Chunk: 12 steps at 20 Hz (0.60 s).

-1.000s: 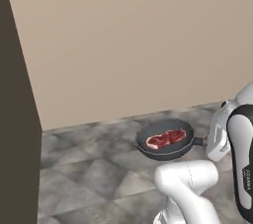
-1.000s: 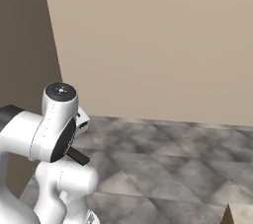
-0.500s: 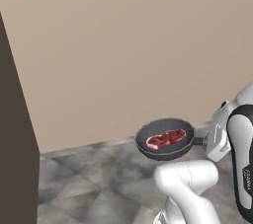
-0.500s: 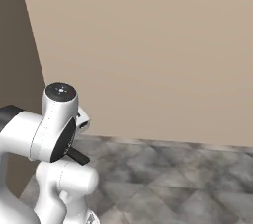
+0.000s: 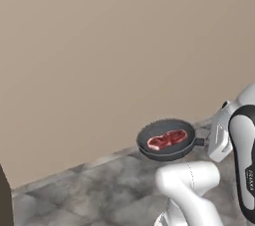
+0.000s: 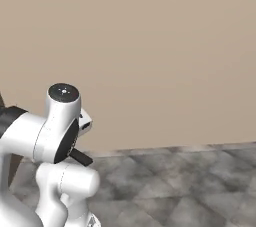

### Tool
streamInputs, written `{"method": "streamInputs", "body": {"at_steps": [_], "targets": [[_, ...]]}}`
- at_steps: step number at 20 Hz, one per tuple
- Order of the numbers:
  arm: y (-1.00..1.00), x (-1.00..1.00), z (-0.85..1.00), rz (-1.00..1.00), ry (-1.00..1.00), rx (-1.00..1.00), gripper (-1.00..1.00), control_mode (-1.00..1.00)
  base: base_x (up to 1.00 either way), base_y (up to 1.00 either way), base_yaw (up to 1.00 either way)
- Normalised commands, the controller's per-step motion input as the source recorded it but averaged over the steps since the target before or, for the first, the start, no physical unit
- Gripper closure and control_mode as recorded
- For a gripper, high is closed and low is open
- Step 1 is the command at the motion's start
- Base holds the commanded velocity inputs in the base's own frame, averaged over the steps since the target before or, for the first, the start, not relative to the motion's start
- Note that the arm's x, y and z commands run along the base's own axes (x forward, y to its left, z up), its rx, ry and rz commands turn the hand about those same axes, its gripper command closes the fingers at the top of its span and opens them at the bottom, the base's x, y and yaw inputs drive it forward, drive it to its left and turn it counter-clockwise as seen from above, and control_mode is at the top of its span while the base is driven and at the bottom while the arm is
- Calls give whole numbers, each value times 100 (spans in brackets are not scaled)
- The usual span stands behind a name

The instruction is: Pick up the pan with the steak in it and place it on the dining table. Then place the steak on the plate.

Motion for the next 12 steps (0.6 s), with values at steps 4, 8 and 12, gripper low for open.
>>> {"method": "streamInputs", "body": {"at_steps": [4,8,12], "targets": [[0,0,0,0,0,0,100,100,0,0,-50],[0,0,0,0,0,0,100,100,0,0,-50],[0,0,0,0,0,0,100,100,0,0,-50]]}}
